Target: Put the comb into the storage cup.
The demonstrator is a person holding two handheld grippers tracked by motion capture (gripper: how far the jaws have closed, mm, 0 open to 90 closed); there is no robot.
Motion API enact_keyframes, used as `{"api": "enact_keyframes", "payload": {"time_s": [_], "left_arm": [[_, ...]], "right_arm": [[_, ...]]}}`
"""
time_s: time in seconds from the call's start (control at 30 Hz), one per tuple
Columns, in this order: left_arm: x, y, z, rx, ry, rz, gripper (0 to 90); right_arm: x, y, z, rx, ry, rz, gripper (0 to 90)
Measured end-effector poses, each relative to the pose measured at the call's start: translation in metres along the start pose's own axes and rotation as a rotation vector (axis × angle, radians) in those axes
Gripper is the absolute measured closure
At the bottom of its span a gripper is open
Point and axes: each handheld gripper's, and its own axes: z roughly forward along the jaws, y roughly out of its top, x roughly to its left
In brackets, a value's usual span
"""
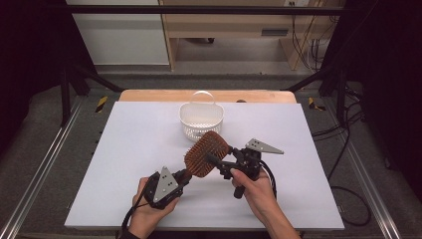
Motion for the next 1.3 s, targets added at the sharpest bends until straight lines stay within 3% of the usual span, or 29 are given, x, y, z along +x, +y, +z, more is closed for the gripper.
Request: {"api": "enact_keyframes", "payload": {"time_s": [0.37,0.5,0.67,0.8,0.9,1.07,1.1,1.2,1.3], "left_arm": [[-0.005,0.001,0.003,0.007,-0.001,0.023,72.1],[-0.004,0.001,0.002,-0.001,-0.01,0.014,72.2],[-0.002,0.001,0.001,-0.004,-0.009,0.009,72.2],[0.001,0.001,0.002,-0.008,-0.027,-0.01,72.2],[0.005,0.001,0.003,-0.035,-0.042,-0.053,71.9],[0.009,0.001,0.0,-0.07,-0.033,-0.094,69.0],[0.013,-0.001,-0.002,-0.078,-0.022,-0.129,65.0],[0.017,-0.004,-0.005,-0.088,-0.015,-0.155,51.6],[0.025,-0.009,-0.019,-0.121,0.039,-0.194,40.4]], "right_arm": [[0.0,-0.003,0.0,-0.01,0.025,0.027,31.7],[0.002,-0.003,0.0,-0.023,0.029,0.029,37.5],[0.004,-0.002,-0.002,-0.04,0.044,0.066,46.0],[0.011,0.0,-0.002,-0.047,0.038,0.055,50.4],[0.018,0.006,0.0,-0.045,0.029,0.051,52.2],[0.026,0.016,0.005,-0.046,0.023,0.043,52.8],[0.028,0.021,0.008,-0.051,0.014,0.034,52.9],[0.027,0.026,0.01,-0.062,0.001,0.031,52.9],[0.025,0.037,0.012,-0.075,-0.029,0.008,52.8]]}}
